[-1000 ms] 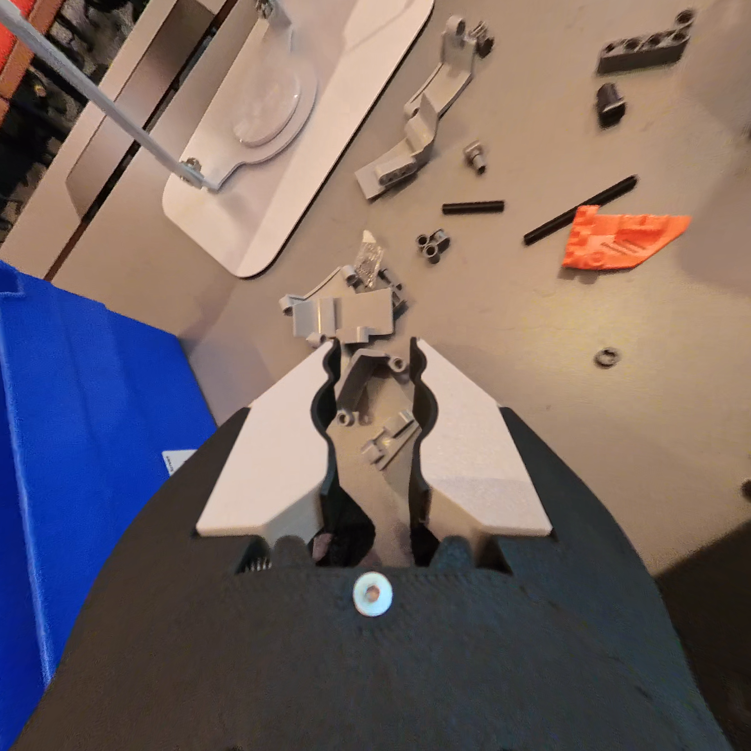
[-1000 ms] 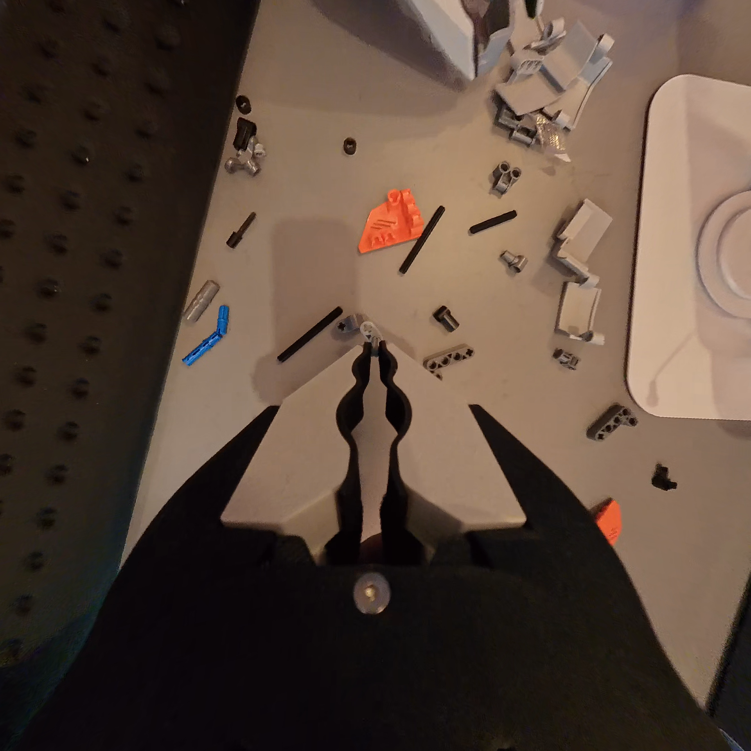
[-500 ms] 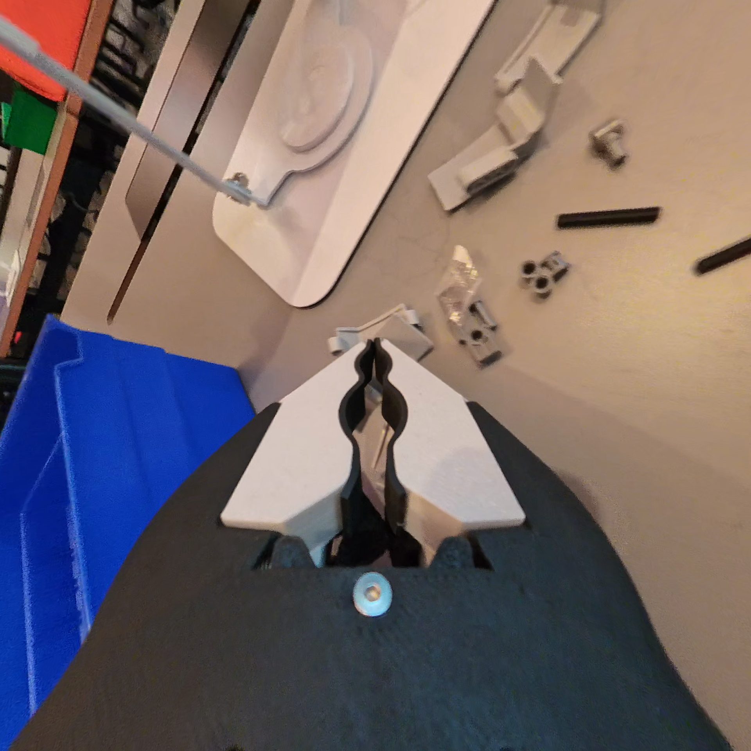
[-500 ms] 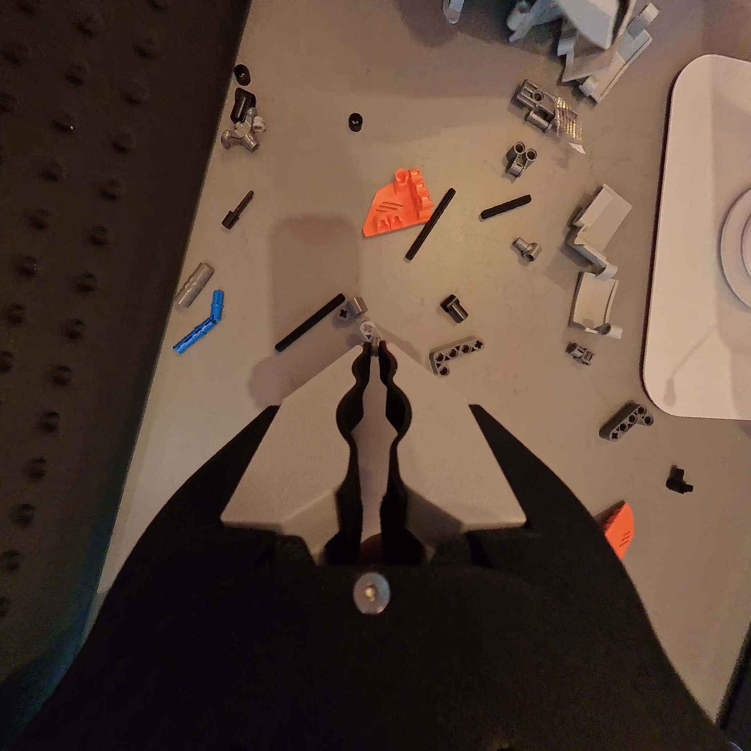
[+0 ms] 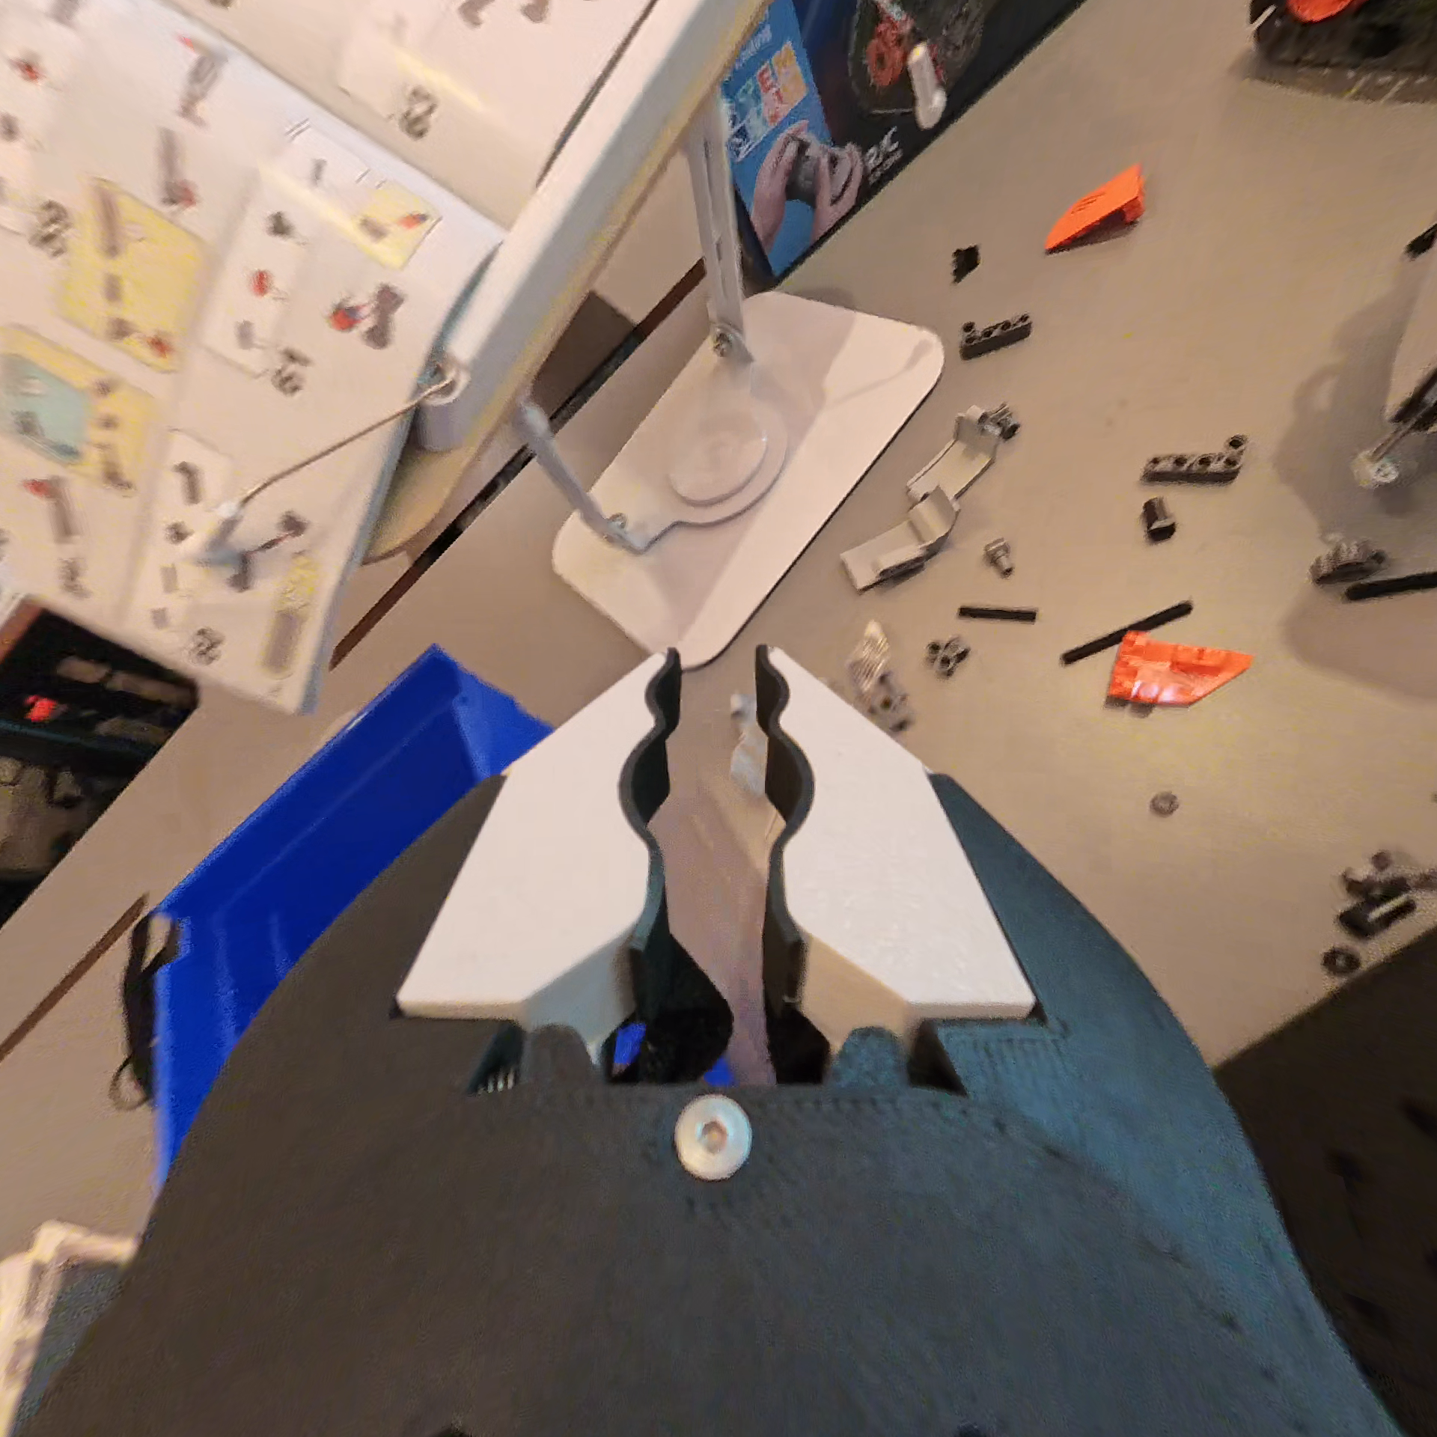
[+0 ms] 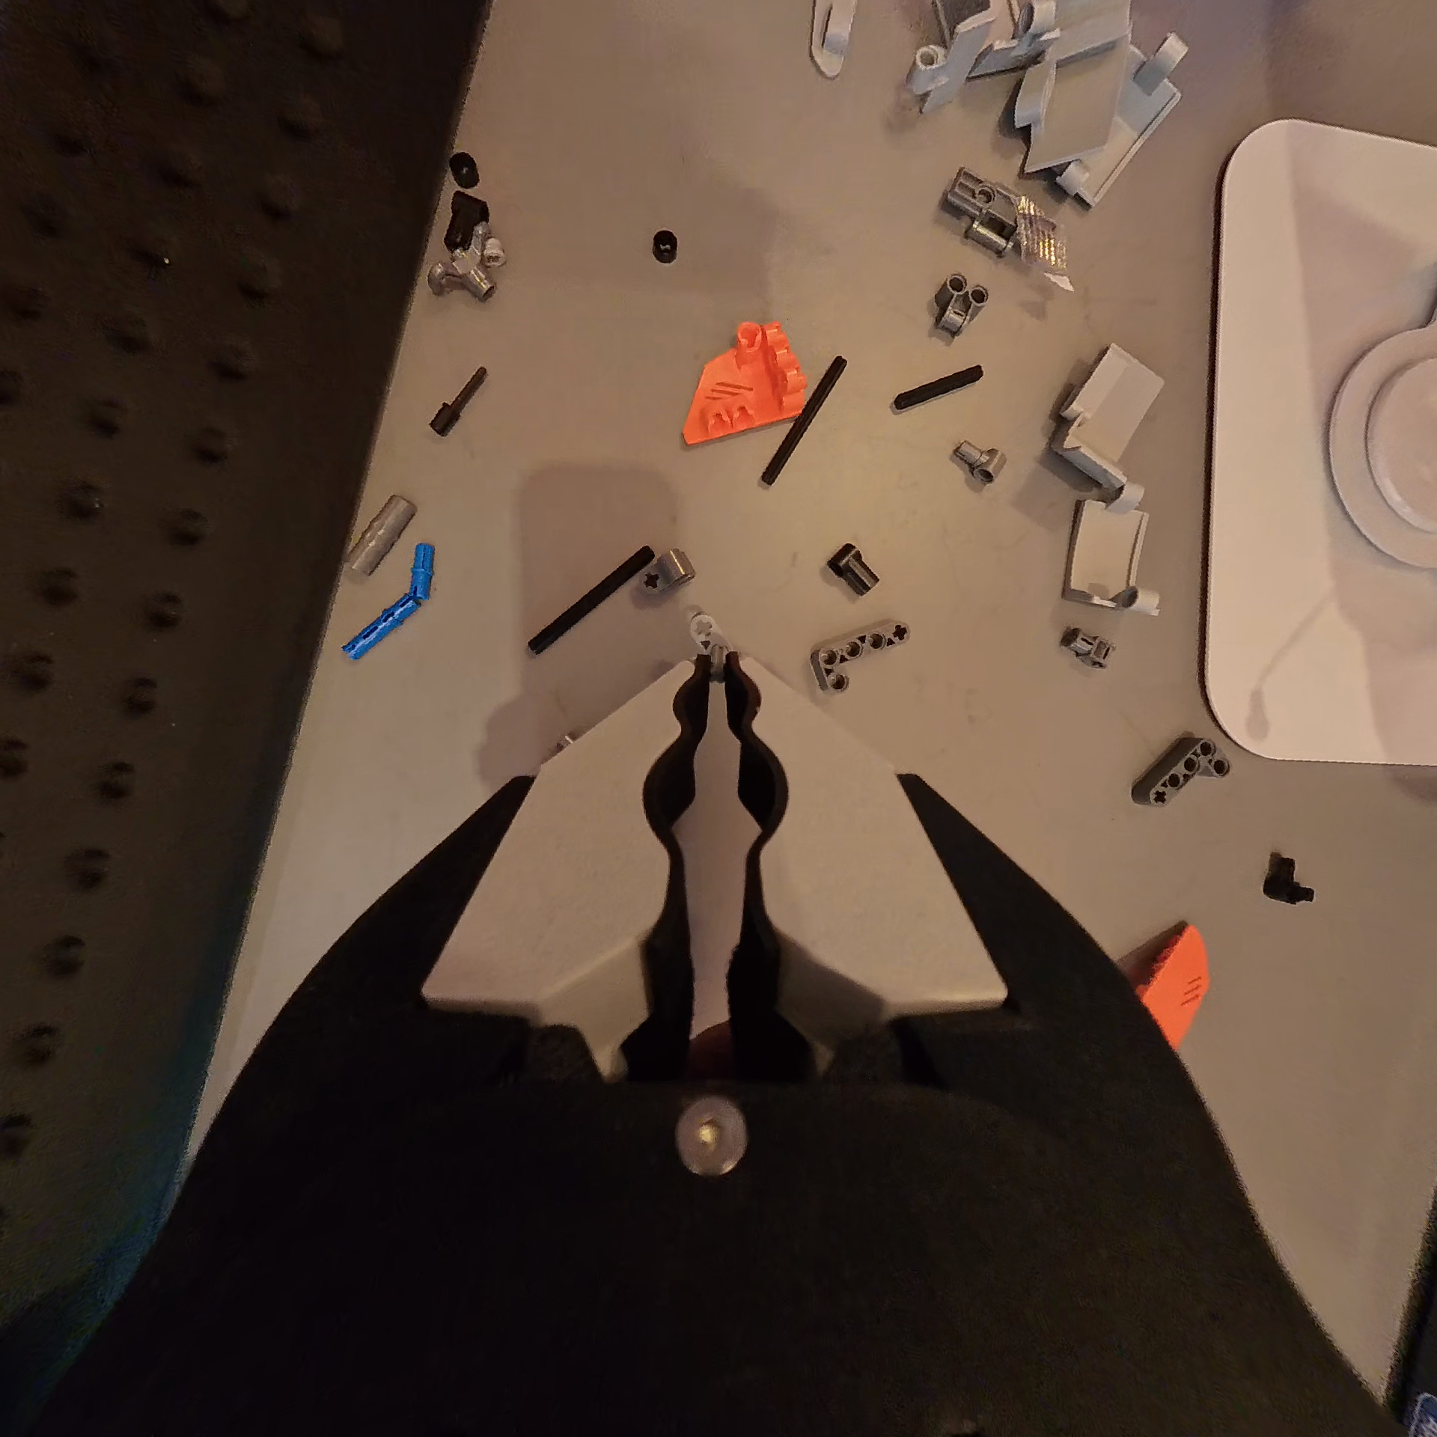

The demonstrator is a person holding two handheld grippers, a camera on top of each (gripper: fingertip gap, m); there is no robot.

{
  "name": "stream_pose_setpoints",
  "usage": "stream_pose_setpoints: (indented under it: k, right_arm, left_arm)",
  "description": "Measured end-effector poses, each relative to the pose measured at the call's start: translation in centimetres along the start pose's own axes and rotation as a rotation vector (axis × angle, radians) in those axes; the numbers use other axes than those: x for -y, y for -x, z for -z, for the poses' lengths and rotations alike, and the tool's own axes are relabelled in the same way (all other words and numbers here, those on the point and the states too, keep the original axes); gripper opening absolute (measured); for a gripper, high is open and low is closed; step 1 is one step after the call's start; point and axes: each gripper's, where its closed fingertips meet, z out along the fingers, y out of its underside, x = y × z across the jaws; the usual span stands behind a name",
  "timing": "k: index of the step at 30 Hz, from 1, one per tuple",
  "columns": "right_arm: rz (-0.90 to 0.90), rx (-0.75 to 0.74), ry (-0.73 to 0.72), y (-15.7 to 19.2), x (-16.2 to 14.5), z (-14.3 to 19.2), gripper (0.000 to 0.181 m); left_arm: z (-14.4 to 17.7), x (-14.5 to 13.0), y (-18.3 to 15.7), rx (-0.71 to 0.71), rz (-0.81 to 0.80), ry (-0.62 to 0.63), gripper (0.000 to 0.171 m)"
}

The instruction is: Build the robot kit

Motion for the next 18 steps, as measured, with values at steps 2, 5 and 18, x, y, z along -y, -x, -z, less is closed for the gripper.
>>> stream_pose_setpoints:
  k: [2,5,18]
  right_arm:
    - [-0.003,0.001,-0.006,0.1,0.0,0.0,0.001]
    - [-0.008,0.009,-0.007,0.4,-0.2,-0.2,0.001]
    - [-0.081,0.041,-0.008,0.0,-0.4,-2.0,0.001]
  left_arm:
    - [1.9,-1.7,1.8,0.042,0.017,0.040,0.019]
    - [4.6,-6.2,4.1,0.079,0.114,0.129,0.022]
    - [6.0,-12.3,-1.5,-0.136,0.374,0.115,0.034]
